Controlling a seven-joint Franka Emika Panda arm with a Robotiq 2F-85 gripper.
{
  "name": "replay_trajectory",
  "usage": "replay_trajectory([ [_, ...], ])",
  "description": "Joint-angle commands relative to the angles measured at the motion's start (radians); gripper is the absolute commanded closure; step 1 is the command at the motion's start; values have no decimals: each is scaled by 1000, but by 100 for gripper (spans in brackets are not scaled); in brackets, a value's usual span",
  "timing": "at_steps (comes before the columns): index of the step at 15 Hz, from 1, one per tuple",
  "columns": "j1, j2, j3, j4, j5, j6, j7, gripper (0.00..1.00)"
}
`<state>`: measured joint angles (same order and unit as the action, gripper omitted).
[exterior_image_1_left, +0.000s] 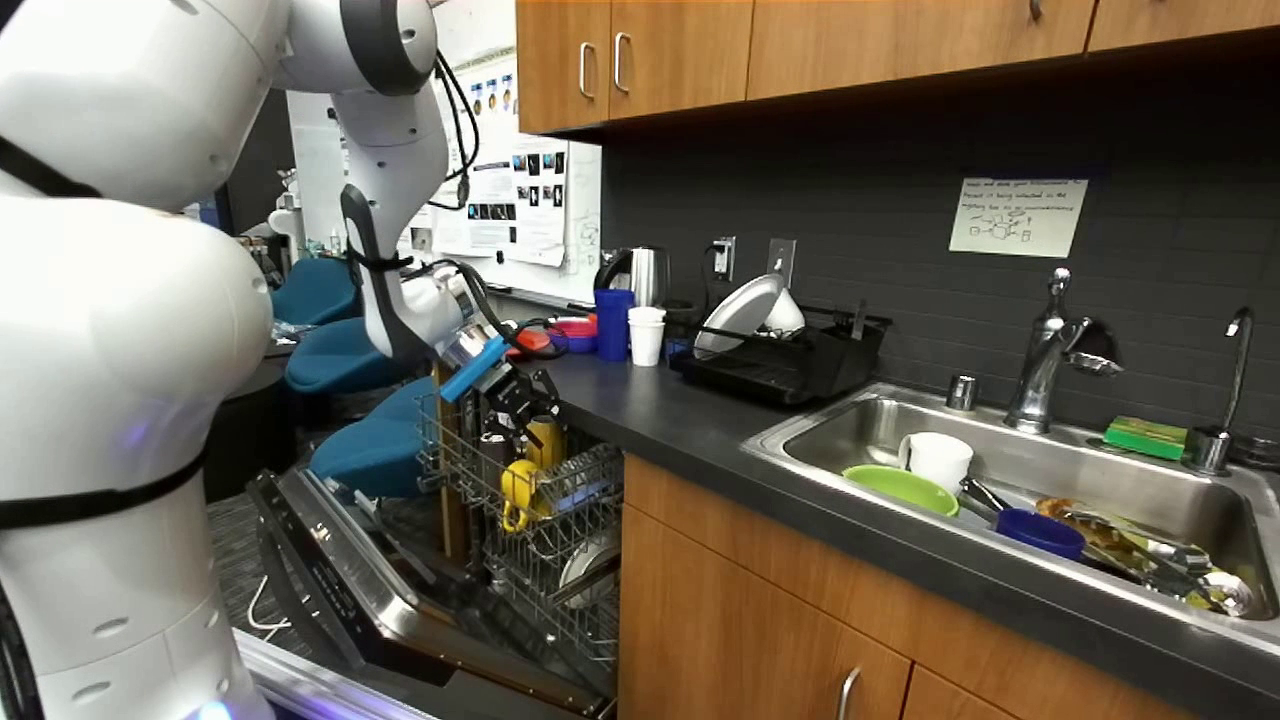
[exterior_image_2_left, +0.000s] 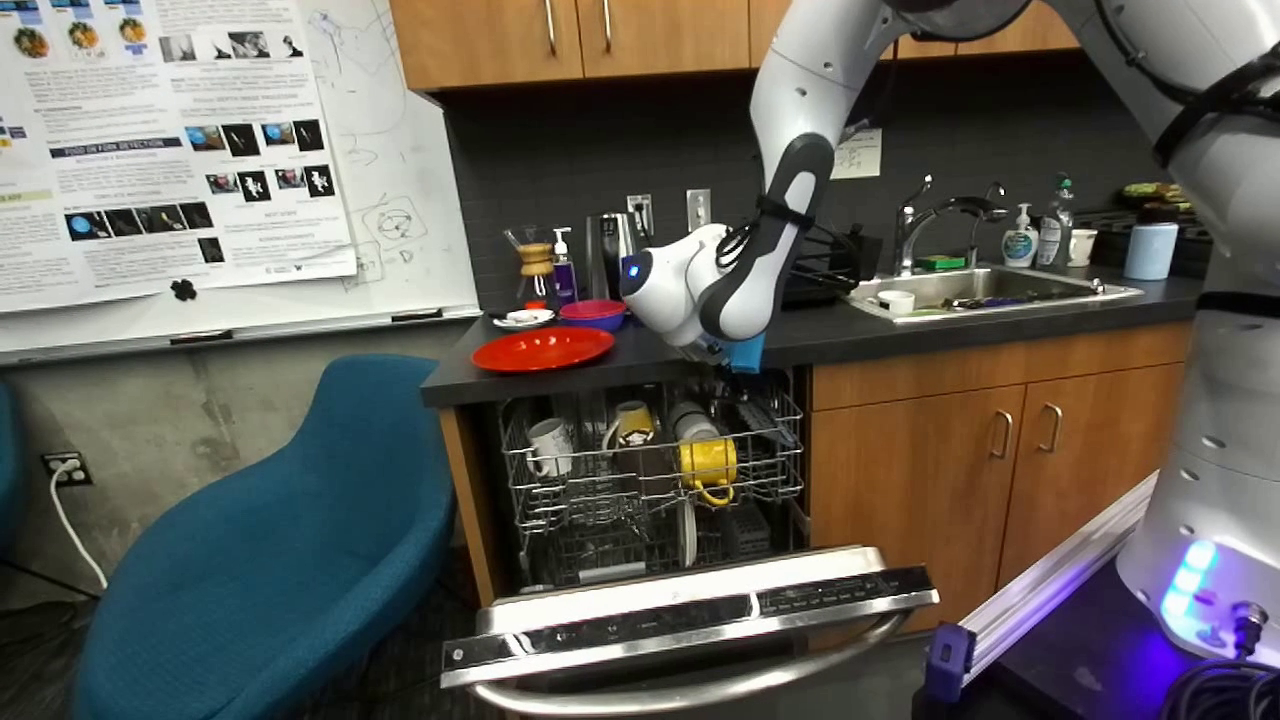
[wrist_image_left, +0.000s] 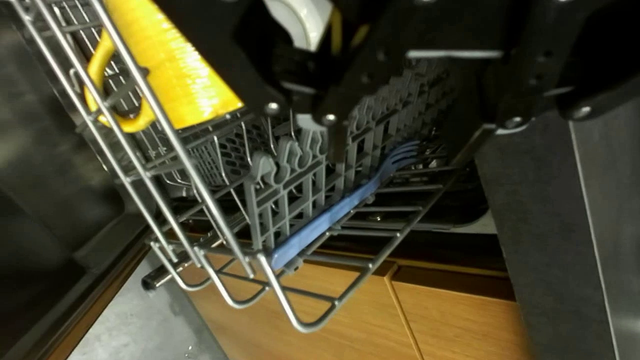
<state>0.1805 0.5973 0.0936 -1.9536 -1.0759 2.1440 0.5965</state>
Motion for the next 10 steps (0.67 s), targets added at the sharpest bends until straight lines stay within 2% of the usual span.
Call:
replay_trajectory([
  [1,-44,-112,3,-63,63,74,-99,21],
  [6,-63,-226,36,-151,302,126,-316,21],
  [10,-68,-367,74,-281,597,101,-569,21],
])
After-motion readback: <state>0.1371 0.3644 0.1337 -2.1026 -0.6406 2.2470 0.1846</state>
